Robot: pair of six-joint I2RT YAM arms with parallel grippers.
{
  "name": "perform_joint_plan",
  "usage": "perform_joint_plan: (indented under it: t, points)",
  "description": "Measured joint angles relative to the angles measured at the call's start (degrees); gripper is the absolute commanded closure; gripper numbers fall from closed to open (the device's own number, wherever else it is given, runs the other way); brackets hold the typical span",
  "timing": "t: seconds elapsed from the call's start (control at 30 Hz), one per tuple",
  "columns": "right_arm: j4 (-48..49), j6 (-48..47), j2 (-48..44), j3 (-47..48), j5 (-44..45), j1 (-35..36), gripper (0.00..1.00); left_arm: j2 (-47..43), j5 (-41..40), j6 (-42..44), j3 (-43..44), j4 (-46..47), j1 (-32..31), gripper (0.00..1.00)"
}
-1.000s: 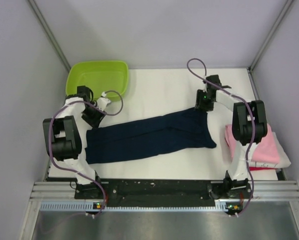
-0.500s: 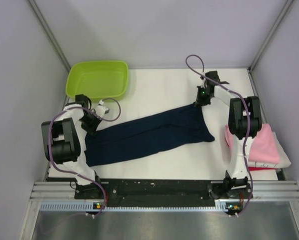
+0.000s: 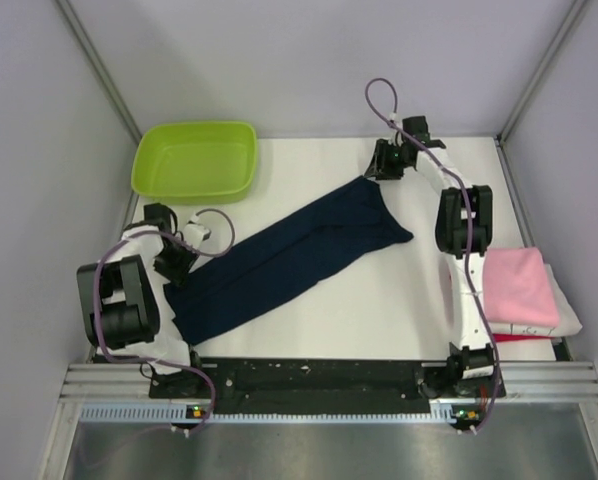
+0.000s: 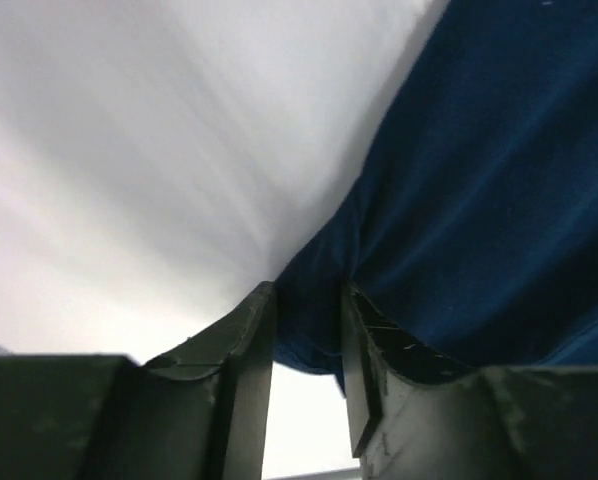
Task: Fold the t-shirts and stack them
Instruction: Rotate the tshirt 90 degrees
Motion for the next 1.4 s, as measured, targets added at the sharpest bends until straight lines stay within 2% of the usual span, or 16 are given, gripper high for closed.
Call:
perform_joint_plan:
  t: [0.1,0.17,0.27,0.37,0.5,0.67,0.77,0.87,0.9,0.97,1.07,1.17,1.23,1.27,1.33,1.4]
  points:
    - [0.07,0.2,-0.42,0.31,-0.42,-0.28,0.45,-1.57,-2.38,0.17,-0.87,-1.16,0.85,0.42]
    - [0.2,-0.2,-2.62,-1.88,1.2,-0.46,0.43,-2.91,-4.94,0.83,-0.96,-1.42,1.49,0.38]
    - [-0.55,-1.11,-10.84,-10.27,5.81,-0.76,0.41,-5.92,-10.43,2.64,-1.29,-0.33,3.08,0.37]
    - [-1.29,-1.25,-26.75,-24.83,11.54,-1.53,0.41,-8.33,-14.12,4.9,-1.31,0.09,5.18,0.38]
    - [0.2,-0.63,-38.88,-36.59,13.16,-2.58,0.4,-8.59,-16.11,5.33,-1.03,0.76,6.4,0.42]
    - [1.27,0.76,-42.58,-50.4,12.02,-2.95,0.41,-7.21,-14.88,4.33,1.53,0.63,6.4,0.45]
    - [1.62,2.1,-39.69,-55.89,8.81,-2.95,0.6,-6.93,-11.02,2.99,3.85,-0.39,6.38,0.46]
    - [2.93,3.89,-37.44,-57.09,5.05,-2.99,0.96,-6.93,-6.84,1.57,5.92,-1.88,5.66,0.47]
    - [3.89,4.33,-37.07,-57.07,4.31,-2.99,1.0,-6.93,-5.62,1.22,6.34,-2.29,5.14,0.47]
    - [5.14,5.18,-35.67,-56.48,3.5,-3.08,1.0,-6.93,-3.54,0.74,6.49,-2.99,3.61,0.51]
    - [4.37,5.9,-31.71,-51.25,2.89,-3.82,1.0,-6.93,-0.83,0.44,6.32,-5.27,0.5,0.57]
    - [1.81,6.82,-21.62,-34.64,1.9,-5.01,1.0,-6.97,1.62,0.61,5.22,-7.02,-3.43,0.56]
    - [0.02,7.82,-11.26,-16.48,1.05,-5.66,0.97,-7.1,3.08,0.63,3.8,-8.17,-6.88,0.55]
    - [-0.2,8.5,-5.44,-6.12,0.92,-5.9,0.87,-7.23,4.0,0.57,2.97,-8.68,-8.98,0.54]
    - [-0.37,10.45,5.16,12.98,0.76,-6.34,0.58,-7.72,5.88,0.39,2.03,-9.44,-11.96,0.5]
    - [0.74,12.87,10.82,22.75,0.68,-6.69,0.48,-8.28,8.44,-0.11,1.68,-9.97,-14.58,0.47]
